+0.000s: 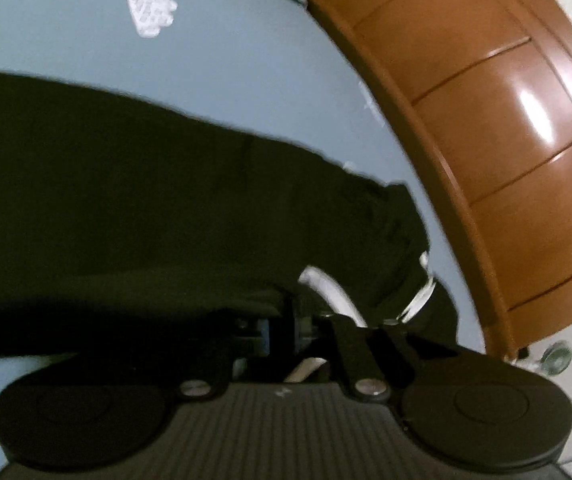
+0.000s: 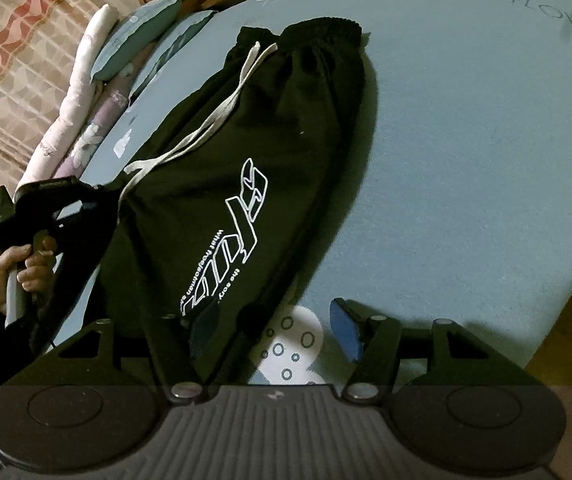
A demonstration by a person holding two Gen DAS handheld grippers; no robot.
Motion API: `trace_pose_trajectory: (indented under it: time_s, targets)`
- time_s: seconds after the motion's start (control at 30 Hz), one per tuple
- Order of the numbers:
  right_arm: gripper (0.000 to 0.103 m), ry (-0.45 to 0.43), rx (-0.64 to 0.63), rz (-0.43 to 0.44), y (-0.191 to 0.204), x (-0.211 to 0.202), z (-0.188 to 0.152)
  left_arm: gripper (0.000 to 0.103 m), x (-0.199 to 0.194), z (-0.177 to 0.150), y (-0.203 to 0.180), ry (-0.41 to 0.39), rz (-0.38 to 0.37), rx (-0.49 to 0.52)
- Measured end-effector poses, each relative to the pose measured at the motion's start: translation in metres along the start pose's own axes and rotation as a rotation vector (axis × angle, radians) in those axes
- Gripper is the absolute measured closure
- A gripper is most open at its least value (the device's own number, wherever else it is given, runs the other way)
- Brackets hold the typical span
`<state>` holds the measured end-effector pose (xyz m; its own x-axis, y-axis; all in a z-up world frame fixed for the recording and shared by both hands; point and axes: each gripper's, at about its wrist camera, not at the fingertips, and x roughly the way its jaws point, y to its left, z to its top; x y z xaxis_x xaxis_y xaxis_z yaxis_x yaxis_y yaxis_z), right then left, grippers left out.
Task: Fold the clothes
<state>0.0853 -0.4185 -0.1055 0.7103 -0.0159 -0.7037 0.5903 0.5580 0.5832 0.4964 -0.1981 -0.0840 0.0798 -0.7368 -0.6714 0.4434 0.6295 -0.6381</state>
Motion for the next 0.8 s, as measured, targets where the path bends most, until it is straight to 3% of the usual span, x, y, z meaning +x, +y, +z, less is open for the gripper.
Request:
trace_pose_trajectory:
  time_s: [0.13, 0.23, 0.37, 0.47, 0.7, 0.73, 0.8]
  targets:
    - [0.037, 0.003, -0.008, 0.014, 0.002, -0.002, 0.0, 0.078, -0.023, -0.021, 0.017, 0.048, -0.01, 0.007]
    - [0.036, 0.01, -0.012, 0.036, 0.004, -0.004, 0.0, 0.075, -0.049, -0.042, 0.03, 0.052, 0.023, 0.031]
    - [0.035, 0.04, 0.018, 0.094, 0.007, 0.002, 0.001, 0.074, -0.087, -0.073, 0.04, -0.011, 0.067, 0.059]
    - [0.035, 0.09, 0.045, 0.092, 0.009, 0.013, -0.003, 0.073, -0.108, -0.095, 0.042, -0.053, 0.059, 0.067]
    - [0.036, 0.112, 0.075, 0.083, 0.022, 0.023, -0.01, 0.066, -0.118, -0.114, 0.033, -0.104, 0.067, 0.131]
    - [0.04, 0.11, 0.078, 0.08, 0.024, 0.024, -0.011, 0.066, -0.119, -0.115, 0.03, -0.113, 0.072, 0.154]
    - [0.067, 0.113, 0.075, 0.047, 0.027, 0.027, -0.011, 0.066, -0.122, -0.115, 0.027, -0.131, 0.073, 0.186]
